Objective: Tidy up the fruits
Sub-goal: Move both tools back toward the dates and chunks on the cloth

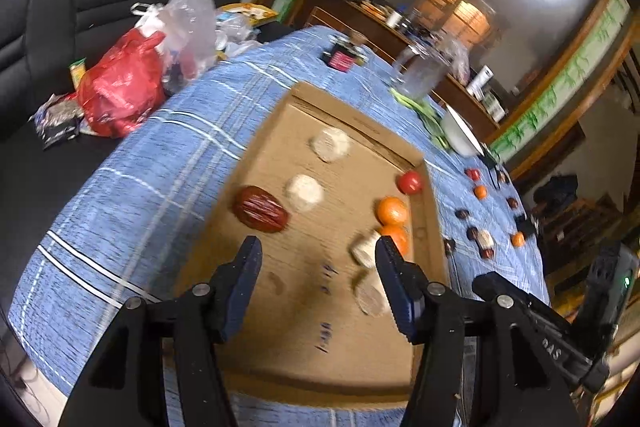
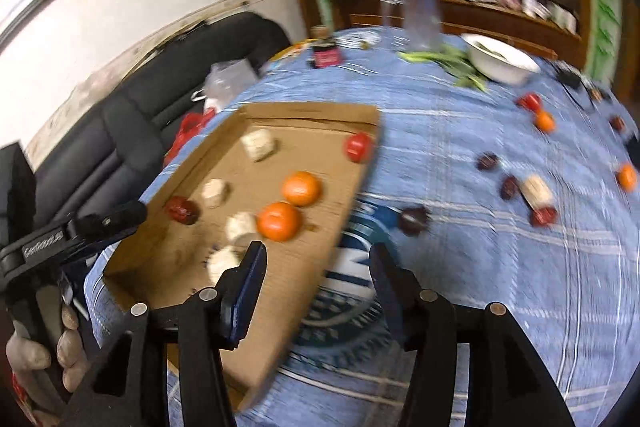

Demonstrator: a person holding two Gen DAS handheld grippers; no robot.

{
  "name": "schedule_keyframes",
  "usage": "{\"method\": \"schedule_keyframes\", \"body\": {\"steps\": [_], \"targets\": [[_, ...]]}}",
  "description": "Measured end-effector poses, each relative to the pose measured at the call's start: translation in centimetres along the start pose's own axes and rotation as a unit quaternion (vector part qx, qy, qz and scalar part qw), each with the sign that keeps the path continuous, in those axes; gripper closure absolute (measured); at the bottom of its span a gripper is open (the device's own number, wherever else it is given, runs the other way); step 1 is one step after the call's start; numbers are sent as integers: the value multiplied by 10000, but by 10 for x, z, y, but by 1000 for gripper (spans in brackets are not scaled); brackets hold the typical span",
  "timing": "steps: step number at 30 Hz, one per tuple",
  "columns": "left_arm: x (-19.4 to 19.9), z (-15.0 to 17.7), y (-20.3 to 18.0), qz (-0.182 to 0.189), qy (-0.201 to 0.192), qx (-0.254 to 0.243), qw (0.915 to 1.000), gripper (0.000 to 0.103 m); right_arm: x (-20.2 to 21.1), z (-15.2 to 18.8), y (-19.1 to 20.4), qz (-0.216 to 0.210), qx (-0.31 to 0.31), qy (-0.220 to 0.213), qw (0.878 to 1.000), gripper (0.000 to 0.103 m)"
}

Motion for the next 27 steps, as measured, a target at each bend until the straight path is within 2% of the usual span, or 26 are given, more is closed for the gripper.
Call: {"method": "schedule_keyframes", "body": {"steps": [6, 12, 15, 18, 27], "targets": [[0, 19, -43, 88, 131, -607, 9980, 44, 18, 7, -25, 194, -283, -73, 9994, 45], [6, 38, -78, -51, 130, -1181, 9929, 44, 41, 13, -43, 381, -359, -264, 9983, 39], [9, 45, -89, -255, 78, -1468, 9888, 39, 52, 16, -49, 439, -393, -343, 9977, 38], [12, 53, -103, -447, 14, -1789, 9828, 38, 63, 21, -56, 487, -452, -404, 9970, 38], [25, 73, -142, -530, -103, -2401, 9692, 37, 93, 29, -71, 552, -559, -618, 9950, 35]]}}
Point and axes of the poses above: each gripper's, at about its wrist camera, not at the fingertips, and x roughly against the way its jaws point, y to its left, z to its underside, the point moved 7 cm from there along -x, roughly the way its jaws point, and after that the axes turned 8 degrees about -y, right-handed, at the moved point
